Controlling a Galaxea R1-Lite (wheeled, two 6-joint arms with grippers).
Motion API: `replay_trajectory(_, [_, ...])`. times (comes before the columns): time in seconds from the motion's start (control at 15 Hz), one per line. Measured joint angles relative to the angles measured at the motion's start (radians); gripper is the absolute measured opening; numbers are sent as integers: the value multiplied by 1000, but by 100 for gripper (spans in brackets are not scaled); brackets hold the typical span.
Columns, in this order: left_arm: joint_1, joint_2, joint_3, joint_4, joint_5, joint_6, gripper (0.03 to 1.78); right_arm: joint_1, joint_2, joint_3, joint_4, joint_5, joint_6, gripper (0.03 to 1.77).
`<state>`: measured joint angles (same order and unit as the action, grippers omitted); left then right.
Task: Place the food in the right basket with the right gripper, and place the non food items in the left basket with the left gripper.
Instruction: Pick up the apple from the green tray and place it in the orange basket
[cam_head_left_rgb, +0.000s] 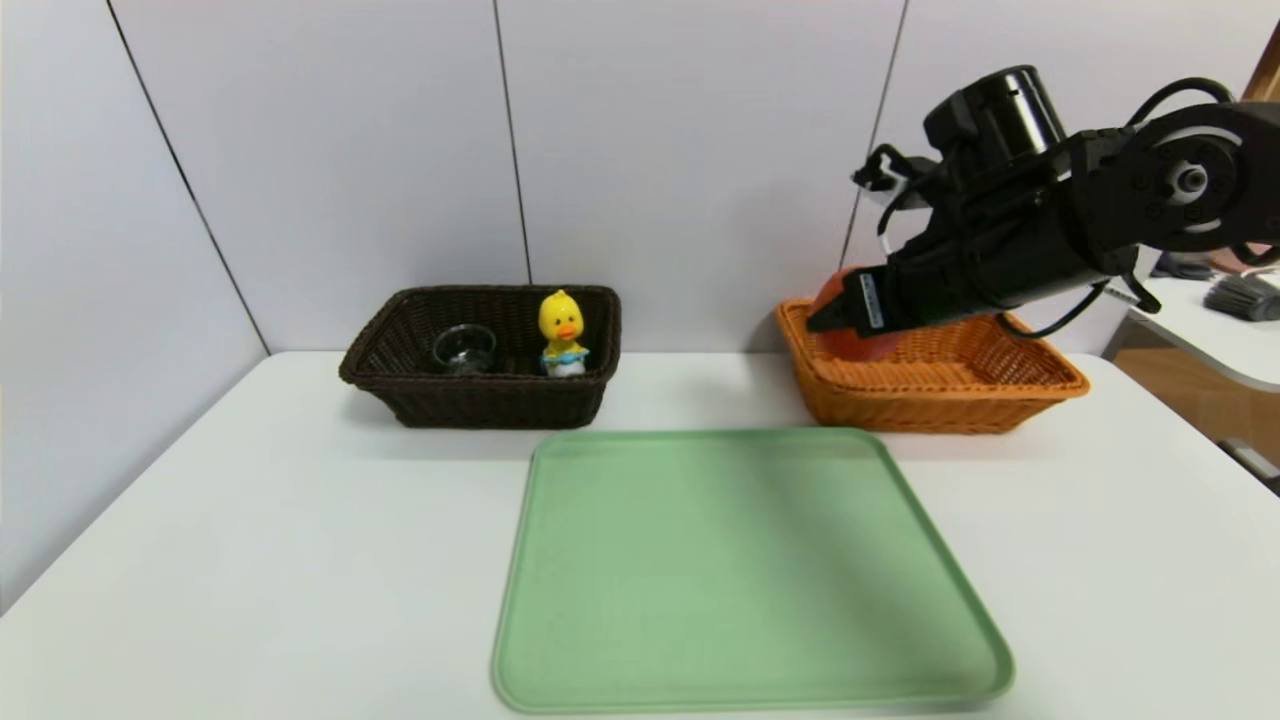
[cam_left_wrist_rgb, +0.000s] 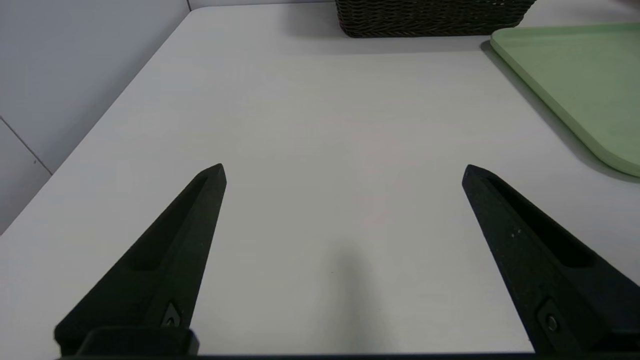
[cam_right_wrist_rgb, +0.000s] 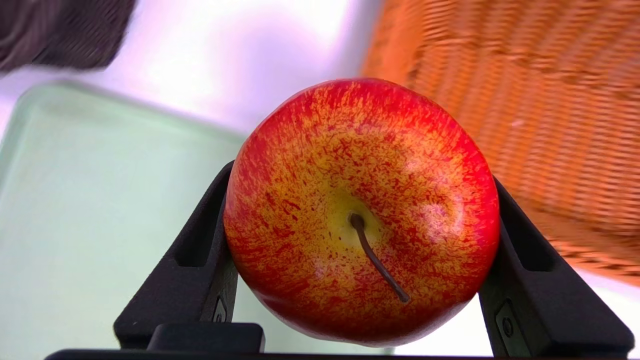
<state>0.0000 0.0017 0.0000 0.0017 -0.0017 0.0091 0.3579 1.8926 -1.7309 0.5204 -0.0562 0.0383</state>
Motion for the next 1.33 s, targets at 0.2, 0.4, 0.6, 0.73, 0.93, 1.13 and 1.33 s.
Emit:
replay_trajectory(0.2, [0, 0, 0, 0, 0, 0, 169, -96, 59, -73, -22, 0, 0, 126])
replay_trajectory(0.4, [0, 0, 0, 0, 0, 0, 169, -161, 124, -108, -43, 0, -1, 126])
replay_trajectory(0.6, [0, 0, 0, 0, 0, 0, 169, -204, 191, -124, -85, -1, -2, 126])
replay_trajectory(0.73, [0, 0, 0, 0, 0, 0, 169, -227, 237, -141, -86, 0, -3, 126])
replay_trajectory(0.93, [0, 0, 0, 0, 0, 0, 169, -249, 299, -175, -86, 0, -3, 126])
replay_trajectory(1.13, [0, 0, 0, 0, 0, 0, 169, -264, 353, -209, -91, 0, -9, 126])
replay_trajectory(1.33, [0, 0, 0, 0, 0, 0, 169, -269, 390, -215, -87, 0, -12, 126])
